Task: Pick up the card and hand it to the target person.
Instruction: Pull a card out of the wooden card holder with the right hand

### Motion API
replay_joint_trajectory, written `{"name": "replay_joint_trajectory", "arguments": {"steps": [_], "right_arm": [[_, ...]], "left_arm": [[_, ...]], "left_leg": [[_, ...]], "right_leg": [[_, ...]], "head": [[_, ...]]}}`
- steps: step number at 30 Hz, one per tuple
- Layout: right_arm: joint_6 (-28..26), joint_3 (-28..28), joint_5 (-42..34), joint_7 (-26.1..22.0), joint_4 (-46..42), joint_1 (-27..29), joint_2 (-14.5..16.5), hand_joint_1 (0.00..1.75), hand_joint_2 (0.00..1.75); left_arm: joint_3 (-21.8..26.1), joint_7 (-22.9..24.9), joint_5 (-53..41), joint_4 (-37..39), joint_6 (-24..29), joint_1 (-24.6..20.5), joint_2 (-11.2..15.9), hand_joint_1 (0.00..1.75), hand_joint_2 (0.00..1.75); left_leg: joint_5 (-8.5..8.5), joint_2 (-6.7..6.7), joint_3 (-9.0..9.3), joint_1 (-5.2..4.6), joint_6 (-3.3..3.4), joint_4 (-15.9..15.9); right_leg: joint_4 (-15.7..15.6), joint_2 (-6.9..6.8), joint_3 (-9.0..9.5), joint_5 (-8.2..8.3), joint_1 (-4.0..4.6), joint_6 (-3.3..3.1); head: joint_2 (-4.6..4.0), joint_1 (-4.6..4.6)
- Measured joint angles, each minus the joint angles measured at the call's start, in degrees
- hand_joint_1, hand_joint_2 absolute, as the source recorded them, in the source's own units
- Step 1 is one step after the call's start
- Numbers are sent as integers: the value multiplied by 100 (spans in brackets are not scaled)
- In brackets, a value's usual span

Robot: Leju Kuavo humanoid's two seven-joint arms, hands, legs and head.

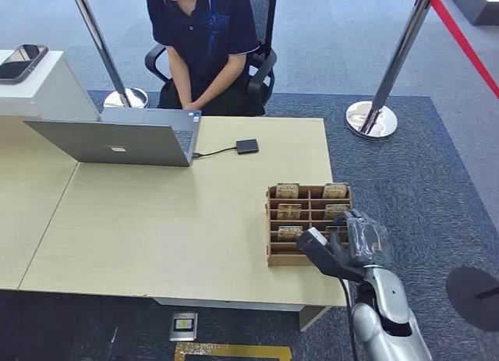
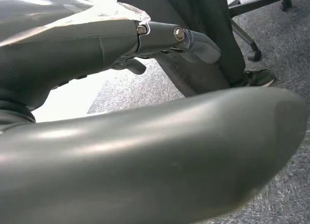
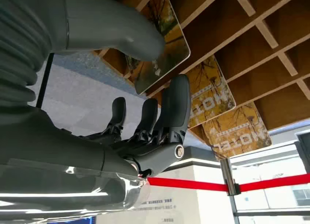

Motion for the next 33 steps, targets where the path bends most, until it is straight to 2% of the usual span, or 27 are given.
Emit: {"name": "replay_joint_trajectory", "arguments": {"steps": [8, 19, 33], "right_arm": [[28, 7, 2, 0, 58, -26, -4, 92, 175], [69, 87, 68, 2, 146, -108, -21, 112, 175], [132, 125, 146, 18, 195, -141, -58, 113, 175]], "left_arm": [[0, 2, 46, 0, 0, 0, 0, 0, 0], [1, 26, 49, 0, 0, 0, 0, 0, 0], [2, 33, 76, 0, 2, 0, 0, 0, 0]], "left_leg": [[0, 0, 0, 0, 0, 0], [0, 1, 4, 0, 0, 0], [0, 1, 7, 0, 0, 1]], "right_leg": [[0, 0, 0, 0, 0, 0], [0, 0, 2, 0, 0, 0], [0, 0, 5, 0, 0, 0]], "head": [[0, 0], [0, 0], [0, 0]]}}
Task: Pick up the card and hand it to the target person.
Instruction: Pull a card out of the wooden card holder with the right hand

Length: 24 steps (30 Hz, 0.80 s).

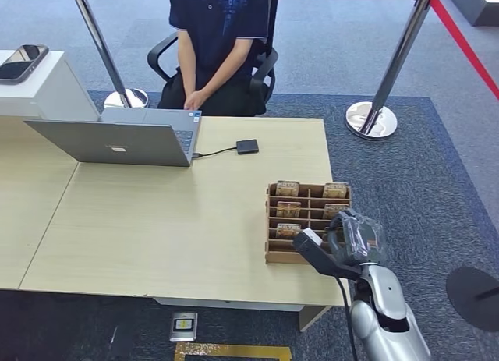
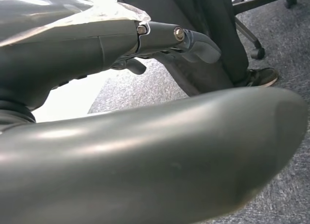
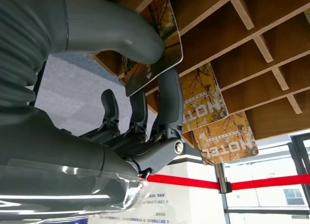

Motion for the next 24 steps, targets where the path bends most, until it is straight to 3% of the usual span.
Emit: {"name": "replay_joint_trajectory", "arguments": {"steps": [4, 15, 24], "right_arm": [[0, 20, 0, 0, 0, 0, -24, 117, 175], [67, 108, 2, 0, -21, 1, -109, 157, 175], [67, 125, -30, -51, -280, 108, -237, 155, 175]], "left_arm": [[0, -1, 2, 1, 1, 0, 0, 0, 0], [0, -13, 8, 2, 4, 0, 0, 0, 0], [0, -26, 24, 2, 5, 3, 0, 0, 0]], "left_leg": [[0, 0, 0, 0, 0, 0], [0, 0, 2, 0, 0, 0], [0, 0, 2, 0, 0, 0]], "right_leg": [[0, 0, 0, 0, 0, 0], [-1, 0, 1, 0, 0, 0], [-1, 0, 2, 0, 0, 0]], "head": [[0, 0], [0, 0], [0, 0]]}}
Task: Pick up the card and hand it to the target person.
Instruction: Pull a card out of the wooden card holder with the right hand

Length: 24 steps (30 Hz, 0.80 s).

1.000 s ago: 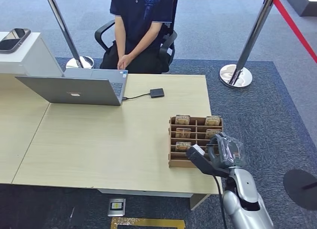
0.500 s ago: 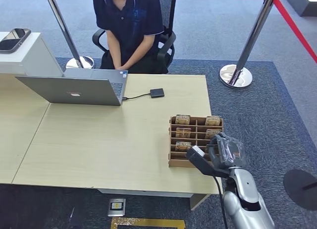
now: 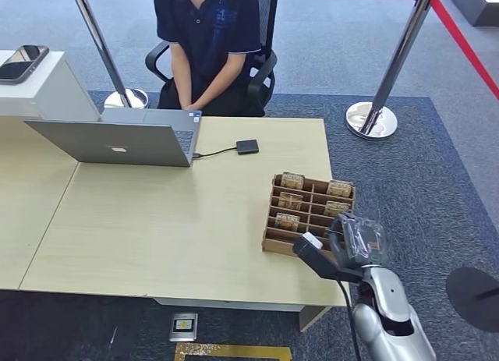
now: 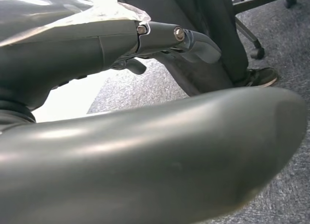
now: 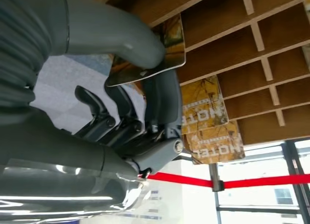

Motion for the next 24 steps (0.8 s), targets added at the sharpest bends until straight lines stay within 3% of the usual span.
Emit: {"name": "replay_joint_trajectory", "arguments": {"steps": [24], "right_arm": [[207, 51, -120, -166, -1133, 207, -376, 151, 175]], "left_arm": [[0, 20, 1, 0, 0, 3, 0, 0, 0]], "left_leg": [[0, 0, -5, 0, 0, 0]], "right_leg": [[0, 0, -3, 0, 0, 0]], "head": [[0, 0]]}}
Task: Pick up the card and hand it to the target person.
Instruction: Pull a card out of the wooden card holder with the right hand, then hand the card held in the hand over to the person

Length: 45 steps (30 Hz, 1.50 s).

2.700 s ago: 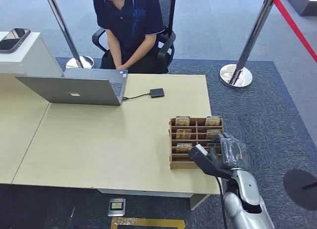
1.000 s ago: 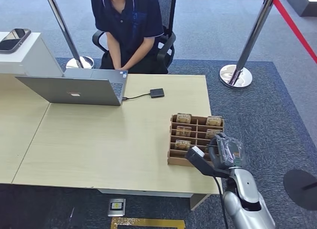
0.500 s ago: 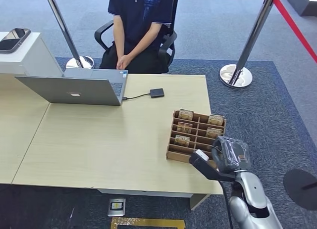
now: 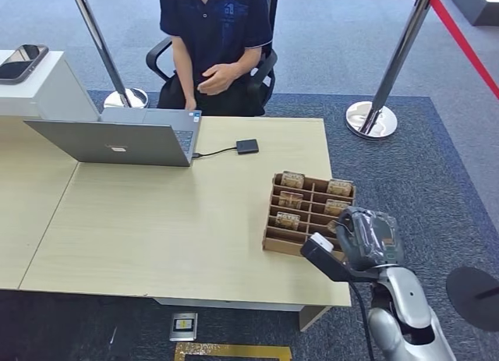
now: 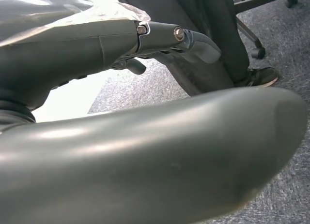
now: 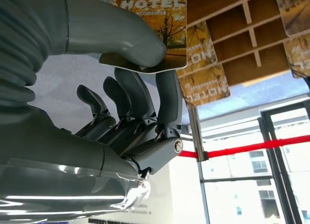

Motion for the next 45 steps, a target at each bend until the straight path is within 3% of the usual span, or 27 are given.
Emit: {"name": "replay_joint_trajectory", "arguments": {"steps": [5, 13, 20, 29, 45], "right_arm": [[63, 121, -21, -73, -37, -271, -89, 151, 175], [208, 483, -451, -242, 91, -1225, -272, 145, 175], [311, 923, -674, -298, 416, -2048, -167, 144, 175], [253, 1223, -690, -206, 691, -2127, 126, 145, 175], [-67, 1263, -669, -16, 1348, -2386, 631, 146, 175]], "left_arm": [[0, 1, 8, 0, 1, -2, 0, 0, 0], [8, -3, 9, 2, 2, -5, 0, 0, 0], [35, -17, 0, 2, 13, -7, -3, 0, 0], [42, 8, -9, 5, 17, -7, -4, 0, 0], [42, 17, -93, 12, 17, -9, -4, 0, 0]], "left_leg": [[0, 1, -1, 0, 0, 0], [1, 2, 0, 0, 0, 1], [3, 0, -1, 1, 0, 0], [3, 0, -3, 1, 1, 0], [3, 0, -2, 1, 1, 1]], "right_leg": [[1, 0, -1, 0, 0, 0], [4, 0, -1, 2, 0, 1], [4, 0, -1, 2, 1, 1], [3, 0, -2, 2, 1, 2], [4, 0, -2, 2, 1, 2]], "head": [[0, 0], [0, 1], [0, 0], [0, 0], [0, 0]]}}
